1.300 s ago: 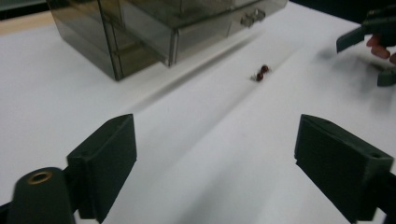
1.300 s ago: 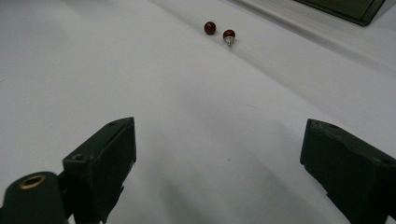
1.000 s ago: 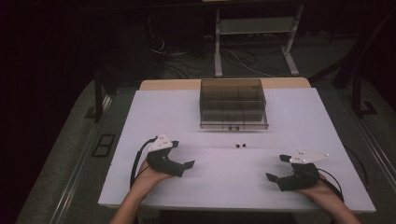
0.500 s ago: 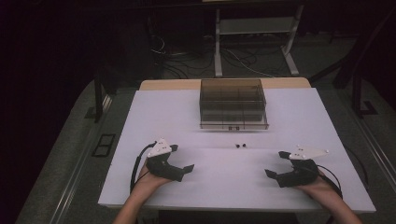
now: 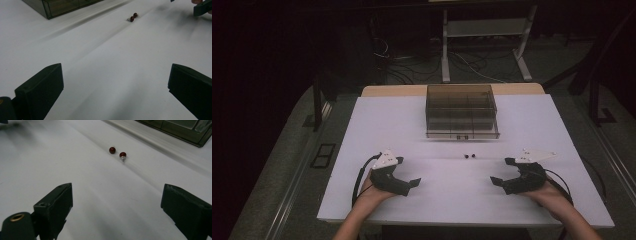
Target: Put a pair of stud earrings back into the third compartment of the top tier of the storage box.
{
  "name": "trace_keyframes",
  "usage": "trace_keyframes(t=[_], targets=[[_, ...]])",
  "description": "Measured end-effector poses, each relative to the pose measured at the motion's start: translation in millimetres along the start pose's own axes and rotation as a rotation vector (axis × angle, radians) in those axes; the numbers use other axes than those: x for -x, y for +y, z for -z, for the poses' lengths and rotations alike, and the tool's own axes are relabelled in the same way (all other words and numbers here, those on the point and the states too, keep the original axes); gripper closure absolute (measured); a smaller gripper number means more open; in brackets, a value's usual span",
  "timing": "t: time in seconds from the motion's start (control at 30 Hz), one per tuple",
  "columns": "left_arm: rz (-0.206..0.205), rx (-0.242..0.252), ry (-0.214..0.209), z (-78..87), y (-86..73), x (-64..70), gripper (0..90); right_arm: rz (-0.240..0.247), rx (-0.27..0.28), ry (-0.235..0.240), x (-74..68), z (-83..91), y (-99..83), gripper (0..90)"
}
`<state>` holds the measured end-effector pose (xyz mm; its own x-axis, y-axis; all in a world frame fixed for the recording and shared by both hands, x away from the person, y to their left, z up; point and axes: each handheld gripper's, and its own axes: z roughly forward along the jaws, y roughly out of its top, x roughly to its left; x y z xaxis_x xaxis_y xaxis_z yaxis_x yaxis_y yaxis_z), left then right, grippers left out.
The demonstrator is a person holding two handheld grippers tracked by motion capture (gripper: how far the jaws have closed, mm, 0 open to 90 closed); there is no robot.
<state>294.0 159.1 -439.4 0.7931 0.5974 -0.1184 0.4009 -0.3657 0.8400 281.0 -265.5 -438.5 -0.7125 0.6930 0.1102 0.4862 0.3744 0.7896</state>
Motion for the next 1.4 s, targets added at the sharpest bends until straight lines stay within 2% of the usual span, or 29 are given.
trace_keyframes(t=[0.2, 0.3, 0.5, 0.9, 0.93, 1.23, 1.4], targets=[[0.006, 0.005, 0.007, 0.2, 0.4, 0.6, 0.0, 0.001, -0.013, 0.001, 1.8, -5.2, 9.3, 10.0], [0.007, 0.007, 0.001, -0.3, 0.8, 1.0, 0.0, -0.024, -0.013, 0.009, 5.5, -7.4, 13.9, 9.9], [0.006, 0.007, -0.005, -2.1, 1.9, 2.7, 0.0, -0.036, -0.018, 0.017, 8.3, -10.9, 22.6, 10.0], [0.002, 0.008, -0.019, -3.5, 1.5, 1.2, 0.0, -0.048, 0.002, 0.029, 16.3, -22.1, 40.5, 10.2], [0.005, 0.010, -0.020, -3.6, 1.5, 1.3, 0.0, -0.046, 0.005, 0.031, 17.2, -22.9, 41.5, 13.6], [0.005, 0.008, -0.034, -4.5, 1.5, 1.7, 0.0, -0.060, -0.007, 0.039, 20.8, -34.2, 47.7, 14.6], [0.009, 0.011, -0.035, -4.2, 1.2, 2.2, 0.0, -0.043, -0.010, 0.041, 19.8, -41.1, 53.2, 23.1]])
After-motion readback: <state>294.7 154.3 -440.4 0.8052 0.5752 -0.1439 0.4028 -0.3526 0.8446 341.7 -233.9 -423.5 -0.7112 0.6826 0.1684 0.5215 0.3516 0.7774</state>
